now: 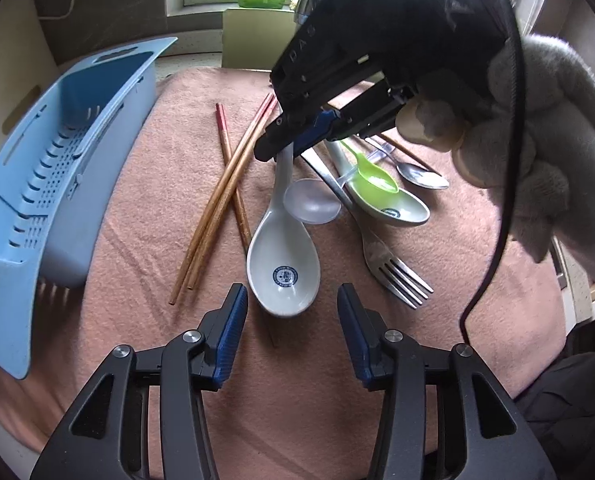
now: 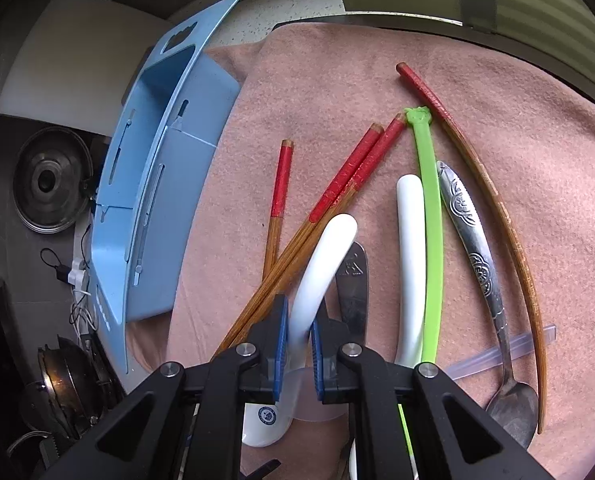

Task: Organize utensils
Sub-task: 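Lower the right tool onto the white ceramic spoon handle and close it, then lift the white spoon with the right tool over the blue basket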

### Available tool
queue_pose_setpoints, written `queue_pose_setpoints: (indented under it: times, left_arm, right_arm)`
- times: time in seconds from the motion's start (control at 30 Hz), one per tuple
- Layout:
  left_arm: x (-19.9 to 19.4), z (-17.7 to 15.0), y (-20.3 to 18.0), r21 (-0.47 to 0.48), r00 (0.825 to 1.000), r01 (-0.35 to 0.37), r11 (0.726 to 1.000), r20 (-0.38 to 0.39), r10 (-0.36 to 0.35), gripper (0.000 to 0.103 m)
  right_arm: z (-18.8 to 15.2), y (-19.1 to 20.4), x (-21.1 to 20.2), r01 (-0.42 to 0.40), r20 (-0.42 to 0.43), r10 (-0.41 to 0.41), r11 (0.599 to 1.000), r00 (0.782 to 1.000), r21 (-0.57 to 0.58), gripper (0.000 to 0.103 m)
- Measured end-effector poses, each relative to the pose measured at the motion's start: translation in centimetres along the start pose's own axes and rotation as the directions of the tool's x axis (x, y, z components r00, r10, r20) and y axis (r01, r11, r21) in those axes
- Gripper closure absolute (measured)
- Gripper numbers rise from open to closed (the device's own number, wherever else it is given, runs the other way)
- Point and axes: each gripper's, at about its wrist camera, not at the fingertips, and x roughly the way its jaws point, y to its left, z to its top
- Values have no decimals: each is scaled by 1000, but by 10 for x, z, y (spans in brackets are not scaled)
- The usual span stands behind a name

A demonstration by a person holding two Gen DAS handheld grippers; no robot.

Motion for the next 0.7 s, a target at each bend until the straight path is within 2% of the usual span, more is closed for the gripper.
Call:
queue_pose_setpoints:
  times: [0.2, 0.23, 0.27, 0.7]
  left_arm:
    - [10, -2, -12, 61, 997, -72, 996, 17, 72, 58]
    - [12, -2, -12, 57, 997, -74, 996, 16, 73, 58]
    - [14, -2, -11, 48, 997, -78, 996, 19, 78, 64]
    - [0, -3, -7, 30, 996, -73, 997, 48, 71, 64]
  right_arm:
    - [1, -1, -1, -4, -6, 4, 1000, 1000, 1, 93]
    - [1, -1, 0, -3, -8, 3, 1000, 1000, -1, 93]
    - [1, -1, 0, -3, -10, 3, 1000, 1000, -2, 93]
    - [-3, 5, -12, -13, -1, 13, 1000, 1000, -21, 93]
